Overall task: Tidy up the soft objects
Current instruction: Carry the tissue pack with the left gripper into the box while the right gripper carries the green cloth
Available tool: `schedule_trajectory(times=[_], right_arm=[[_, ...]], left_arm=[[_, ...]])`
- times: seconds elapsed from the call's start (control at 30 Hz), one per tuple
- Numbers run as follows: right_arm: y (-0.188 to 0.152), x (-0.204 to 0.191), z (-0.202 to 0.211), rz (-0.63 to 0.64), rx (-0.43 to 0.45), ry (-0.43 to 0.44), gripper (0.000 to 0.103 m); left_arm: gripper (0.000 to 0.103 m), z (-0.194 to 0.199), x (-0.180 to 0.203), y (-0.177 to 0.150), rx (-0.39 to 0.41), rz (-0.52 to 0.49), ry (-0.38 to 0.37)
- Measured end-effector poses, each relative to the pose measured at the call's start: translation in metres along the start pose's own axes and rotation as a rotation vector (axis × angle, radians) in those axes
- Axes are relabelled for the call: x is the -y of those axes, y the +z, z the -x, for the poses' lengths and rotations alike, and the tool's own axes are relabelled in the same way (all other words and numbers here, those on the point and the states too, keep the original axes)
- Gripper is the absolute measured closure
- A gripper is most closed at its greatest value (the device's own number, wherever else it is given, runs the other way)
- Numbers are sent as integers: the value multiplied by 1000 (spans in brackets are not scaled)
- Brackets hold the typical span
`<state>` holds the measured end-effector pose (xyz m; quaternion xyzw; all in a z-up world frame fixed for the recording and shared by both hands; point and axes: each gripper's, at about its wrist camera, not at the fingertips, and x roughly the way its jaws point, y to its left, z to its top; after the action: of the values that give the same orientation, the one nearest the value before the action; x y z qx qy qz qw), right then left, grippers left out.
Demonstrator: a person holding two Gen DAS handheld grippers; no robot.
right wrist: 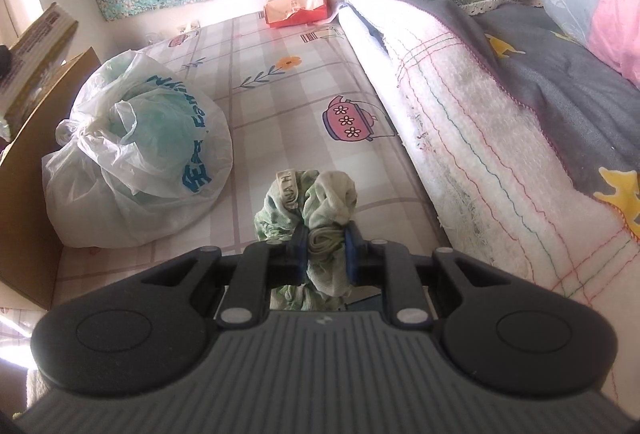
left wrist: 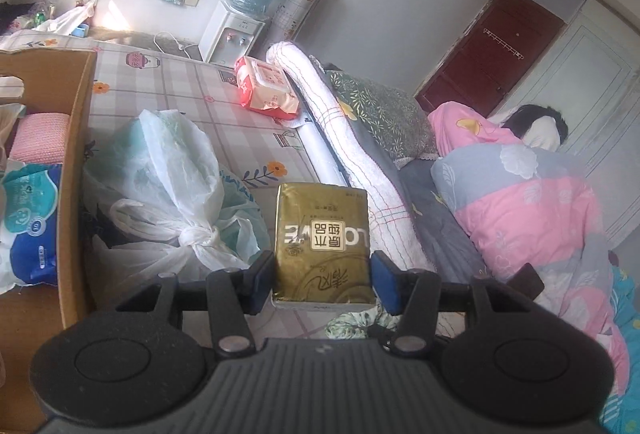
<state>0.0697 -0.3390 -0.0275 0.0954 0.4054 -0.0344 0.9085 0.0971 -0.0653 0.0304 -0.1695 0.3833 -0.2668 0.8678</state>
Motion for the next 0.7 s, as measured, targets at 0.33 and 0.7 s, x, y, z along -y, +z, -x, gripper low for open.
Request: schedule_trajectory(times=[0.33, 0.7], right_arm=[[24, -20, 7, 6, 63, 14, 87], [47, -53, 18, -14, 101, 99, 87]], left_arm=[[50, 88, -96, -1, 143, 210, 297], [50, 91, -162, -9, 119, 332, 407]])
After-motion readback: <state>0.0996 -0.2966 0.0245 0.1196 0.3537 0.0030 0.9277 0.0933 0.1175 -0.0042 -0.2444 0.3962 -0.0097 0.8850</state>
